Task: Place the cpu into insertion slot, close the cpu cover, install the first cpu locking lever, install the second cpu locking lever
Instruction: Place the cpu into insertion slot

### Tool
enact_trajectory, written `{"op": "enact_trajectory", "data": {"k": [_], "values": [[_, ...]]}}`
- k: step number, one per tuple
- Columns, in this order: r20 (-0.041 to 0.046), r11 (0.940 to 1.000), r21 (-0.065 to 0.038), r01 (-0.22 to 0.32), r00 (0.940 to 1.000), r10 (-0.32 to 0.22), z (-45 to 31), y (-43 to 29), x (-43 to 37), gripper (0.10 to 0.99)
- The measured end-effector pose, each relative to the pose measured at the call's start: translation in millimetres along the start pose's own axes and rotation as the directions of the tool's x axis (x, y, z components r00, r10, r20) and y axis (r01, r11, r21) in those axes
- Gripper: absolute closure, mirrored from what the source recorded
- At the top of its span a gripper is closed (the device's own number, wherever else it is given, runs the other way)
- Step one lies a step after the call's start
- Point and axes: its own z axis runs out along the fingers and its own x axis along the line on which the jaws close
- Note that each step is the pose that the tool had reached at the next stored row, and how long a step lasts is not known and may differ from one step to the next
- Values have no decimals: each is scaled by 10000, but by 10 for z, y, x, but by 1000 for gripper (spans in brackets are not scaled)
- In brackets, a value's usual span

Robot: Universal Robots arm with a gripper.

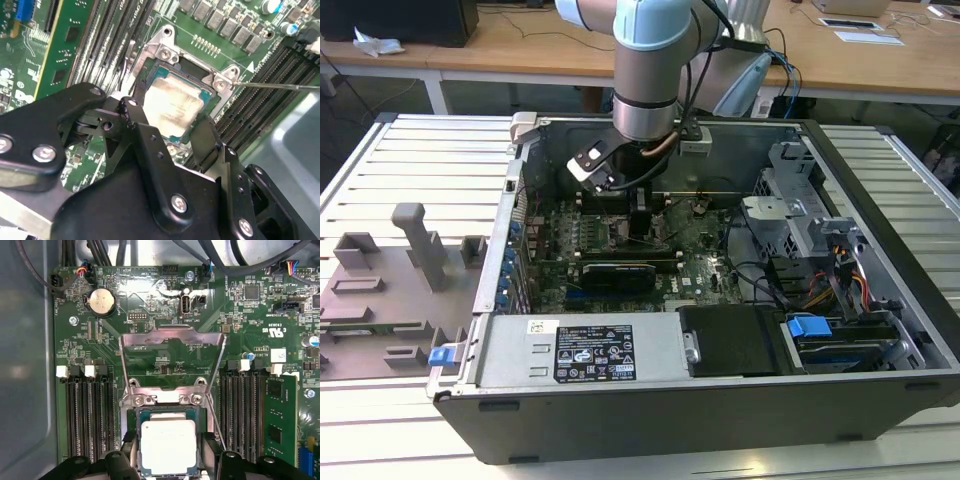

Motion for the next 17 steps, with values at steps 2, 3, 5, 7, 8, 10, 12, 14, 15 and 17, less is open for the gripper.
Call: {"op": "enact_trajectory", "data": {"k": [2, 3, 5, 7, 8, 10, 12, 14, 15, 17], "values": [[-1, 10000, -3, 2, 10000, -2, -55, 0, 15, 478], [0, 10000, -3, 4, 10000, -4, -71, 1, 16, 545], [-1, 10000, -4, 2, 10000, -2, -106, 0, 16, 667], [0, 10000, -3, 2, 10000, -2, -146, 0, 15, 788], [-1, 10000, -4, 2, 10000, -2, -167, 0, 15, 851], [0, 10000, -3, 2, 10000, -2, -188, 0, 16, 910], [-2, 10000, -3, 2, 10000, -2, -213, 0, 24, 980], [0, 10000, -3, 2, 10000, -2, -225, 0, 27, 980], [0, 10000, -3, 3, 10000, -3, -230, 0, 27, 980], [-3, 10000, -5, 2, 10000, -2, -236, 0, 28, 980]]}}
